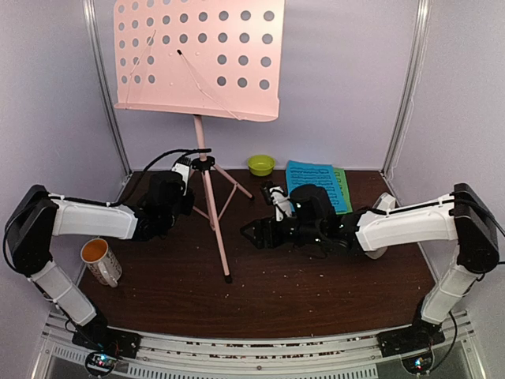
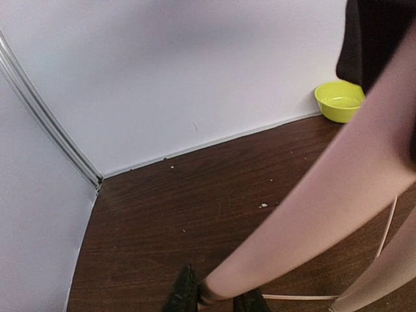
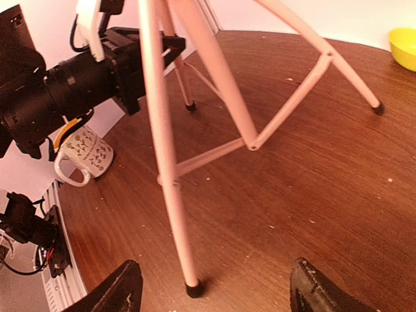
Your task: Set up the instrument practice props
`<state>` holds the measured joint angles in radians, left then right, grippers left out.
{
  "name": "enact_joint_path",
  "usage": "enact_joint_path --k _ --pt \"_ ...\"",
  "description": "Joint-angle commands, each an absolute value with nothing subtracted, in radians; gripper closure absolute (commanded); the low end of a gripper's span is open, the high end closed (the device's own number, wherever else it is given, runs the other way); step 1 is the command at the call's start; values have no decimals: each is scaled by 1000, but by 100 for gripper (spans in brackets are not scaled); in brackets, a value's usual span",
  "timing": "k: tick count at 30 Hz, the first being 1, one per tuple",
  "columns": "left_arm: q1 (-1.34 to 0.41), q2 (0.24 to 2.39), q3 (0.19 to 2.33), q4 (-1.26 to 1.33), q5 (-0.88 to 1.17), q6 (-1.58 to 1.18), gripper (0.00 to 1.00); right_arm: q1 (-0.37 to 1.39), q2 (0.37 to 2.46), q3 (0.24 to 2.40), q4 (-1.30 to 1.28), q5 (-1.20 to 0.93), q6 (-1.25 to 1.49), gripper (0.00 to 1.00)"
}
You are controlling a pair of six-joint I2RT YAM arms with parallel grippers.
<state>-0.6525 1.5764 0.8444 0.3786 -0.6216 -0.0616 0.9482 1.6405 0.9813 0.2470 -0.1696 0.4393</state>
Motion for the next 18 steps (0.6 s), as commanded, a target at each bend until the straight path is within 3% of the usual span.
enact_joint_path --k 1,14,18 --pt "-694 1605 878 346 -633 -349 100 997 1730 1092 290 -176 453 23" --pt "-725 1621 878 364 -624 -345 100 1036 1957 1293 251 -161 464 34" --pt "-726 1621 876 379 -611 -337 100 1036 1985 1317 244 -139 469 43"
